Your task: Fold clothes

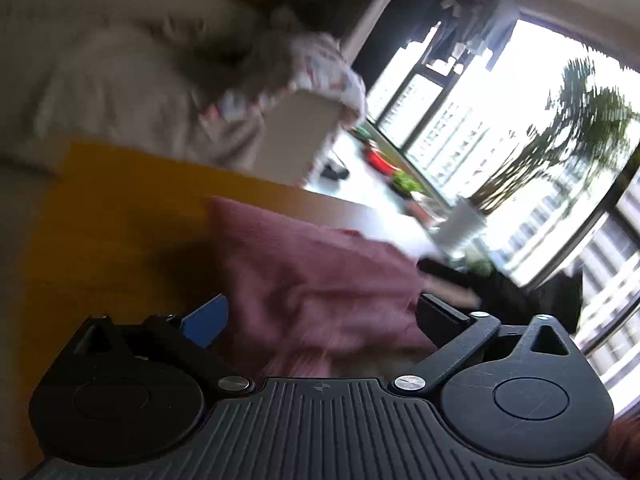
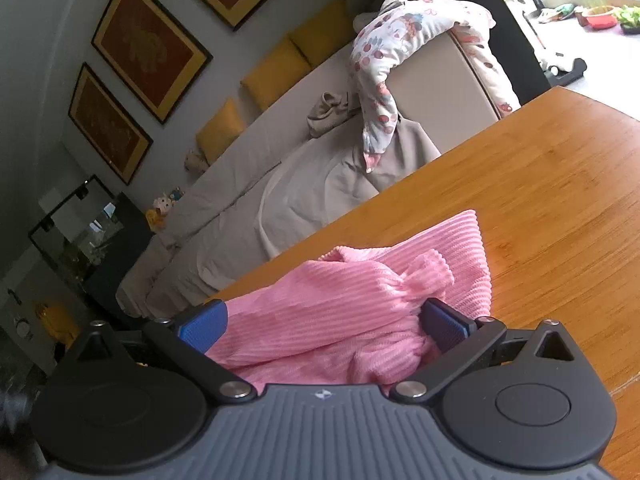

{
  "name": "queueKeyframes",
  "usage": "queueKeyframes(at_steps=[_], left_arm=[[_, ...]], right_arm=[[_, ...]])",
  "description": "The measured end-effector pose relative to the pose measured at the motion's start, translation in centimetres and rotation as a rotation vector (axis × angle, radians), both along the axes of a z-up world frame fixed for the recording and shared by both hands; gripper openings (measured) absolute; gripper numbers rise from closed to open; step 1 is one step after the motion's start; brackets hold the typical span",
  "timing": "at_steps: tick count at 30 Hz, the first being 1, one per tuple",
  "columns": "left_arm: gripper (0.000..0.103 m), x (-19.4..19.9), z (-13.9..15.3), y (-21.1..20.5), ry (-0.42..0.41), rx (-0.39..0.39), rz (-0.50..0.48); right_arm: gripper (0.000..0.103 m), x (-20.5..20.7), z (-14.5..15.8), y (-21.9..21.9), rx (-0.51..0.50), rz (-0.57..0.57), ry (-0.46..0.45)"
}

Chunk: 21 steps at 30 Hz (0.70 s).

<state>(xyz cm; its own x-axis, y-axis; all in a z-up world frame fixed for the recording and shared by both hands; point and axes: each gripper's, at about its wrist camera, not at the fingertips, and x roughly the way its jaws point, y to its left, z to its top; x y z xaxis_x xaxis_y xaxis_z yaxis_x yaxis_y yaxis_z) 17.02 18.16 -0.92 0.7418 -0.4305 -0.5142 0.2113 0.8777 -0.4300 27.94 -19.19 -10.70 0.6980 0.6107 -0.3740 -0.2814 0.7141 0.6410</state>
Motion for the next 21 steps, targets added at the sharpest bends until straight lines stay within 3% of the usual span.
queueKeyframes(at_steps=[1, 5, 9, 11, 13, 14, 16, 21], left_arm=[[0.085, -1.8, 0.1, -0.1, 0.004, 0.035, -0.001], [0.084, -7.4, -0.9, -2.3, 0.024, 0.215, 0.009], [0.083, -9.8, -2.2, -3.1, 0.051, 0.234, 0.048], [0.074, -10.4, -2.7, -3.3, 0.059, 0.248, 0.078], [0.052, -10.8, -3.1, -3.6, 0.048, 0.301, 0.101], [0.045, -11.1, -3.3, -3.7, 0.042, 0.328, 0.113], [0.007, -11.5, -3.3, -4.3, 0.039, 0.371, 0.113], [0.006, -12.0, -1.1, -6.4, -0.039, 0.46, 0.083]], right_arm=[[0.103, -0.1, 0.0, 0.1, -0.004, -0.001, -0.001], [0.103, -0.2, 0.2, 0.3, -0.024, -0.004, -0.008], [0.103, -0.3, 0.1, 0.0, -0.002, -0.01, -0.009], [0.103, -0.3, -0.1, -0.3, 0.02, -0.011, -0.008], [0.103, -0.3, -0.2, -0.6, 0.04, -0.013, -0.006], [0.103, -0.3, -0.3, -0.7, 0.049, -0.013, -0.004], [0.103, -0.2, -0.3, -0.8, 0.061, -0.013, -0.002], [0.103, -0.2, -0.5, -1.0, 0.079, -0.012, 0.0]])
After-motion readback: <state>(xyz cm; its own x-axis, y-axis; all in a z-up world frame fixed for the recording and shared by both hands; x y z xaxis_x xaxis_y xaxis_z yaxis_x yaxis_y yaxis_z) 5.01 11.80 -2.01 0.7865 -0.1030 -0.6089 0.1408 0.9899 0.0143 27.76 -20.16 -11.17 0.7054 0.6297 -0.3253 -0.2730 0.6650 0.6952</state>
